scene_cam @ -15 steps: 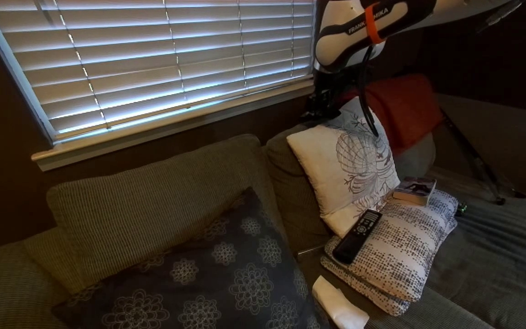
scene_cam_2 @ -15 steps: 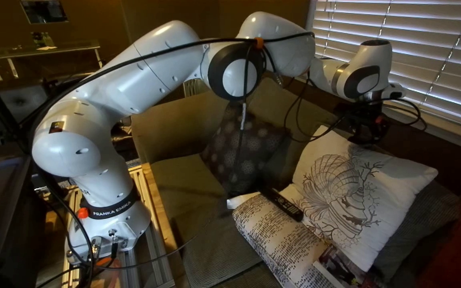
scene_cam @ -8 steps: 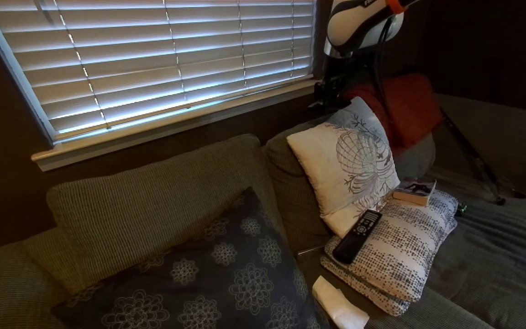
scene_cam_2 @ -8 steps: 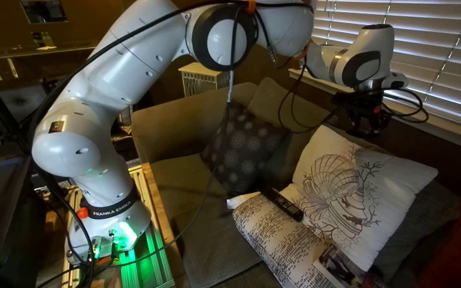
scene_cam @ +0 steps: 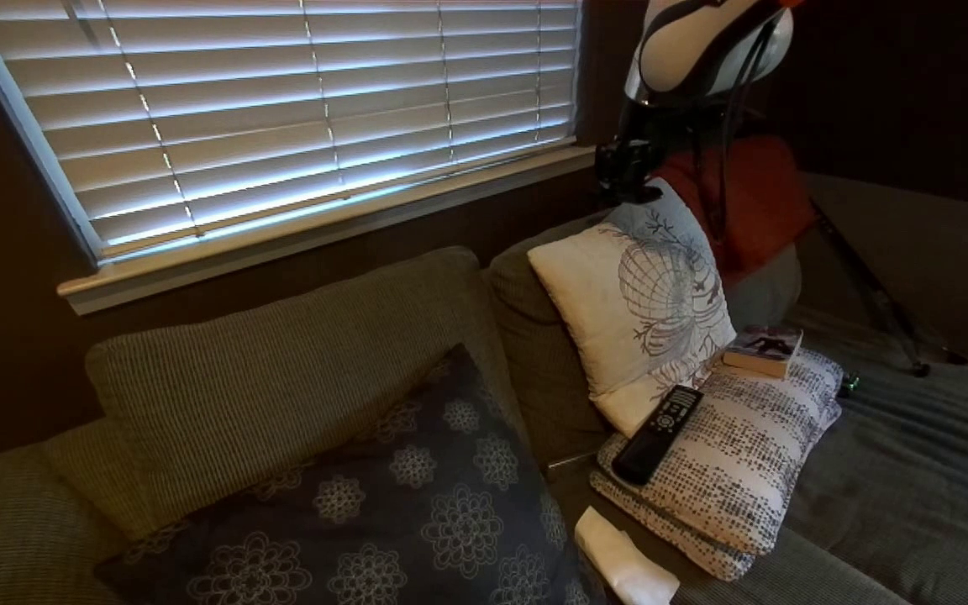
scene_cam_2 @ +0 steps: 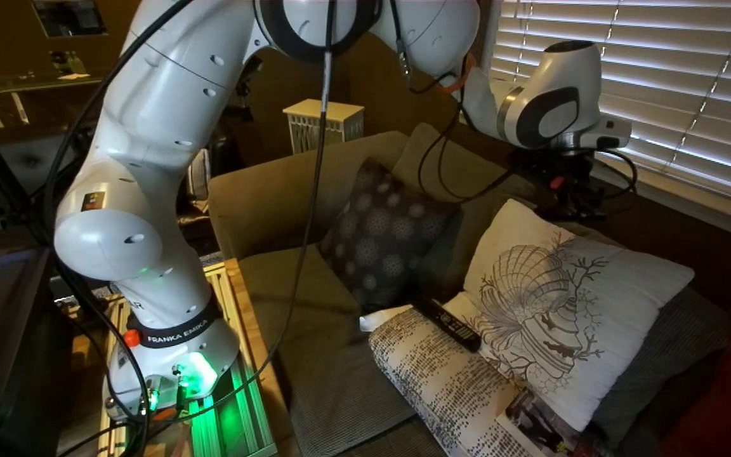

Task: Put the remotes on top of the pillow

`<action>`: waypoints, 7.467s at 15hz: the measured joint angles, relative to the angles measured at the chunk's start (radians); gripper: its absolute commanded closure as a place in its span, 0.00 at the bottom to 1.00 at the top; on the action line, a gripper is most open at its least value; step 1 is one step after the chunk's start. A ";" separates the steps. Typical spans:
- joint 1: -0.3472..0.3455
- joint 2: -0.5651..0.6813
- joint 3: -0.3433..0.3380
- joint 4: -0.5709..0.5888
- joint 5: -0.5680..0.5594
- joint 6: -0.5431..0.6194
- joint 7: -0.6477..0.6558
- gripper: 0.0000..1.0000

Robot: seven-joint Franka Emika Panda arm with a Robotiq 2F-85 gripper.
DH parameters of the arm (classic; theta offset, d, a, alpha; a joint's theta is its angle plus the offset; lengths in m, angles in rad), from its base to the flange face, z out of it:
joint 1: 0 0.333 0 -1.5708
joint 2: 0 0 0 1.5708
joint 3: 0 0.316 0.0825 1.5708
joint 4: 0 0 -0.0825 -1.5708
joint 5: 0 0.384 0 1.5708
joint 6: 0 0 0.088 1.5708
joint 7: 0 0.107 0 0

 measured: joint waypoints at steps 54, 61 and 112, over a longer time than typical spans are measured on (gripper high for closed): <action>0.196 -0.011 -0.269 -0.646 0.055 0.246 0.908 0.65; 0.171 0.115 -0.240 -0.536 0.140 0.235 0.911 0.65; 0.061 -0.378 -0.214 -0.718 -0.120 -0.087 0.069 0.00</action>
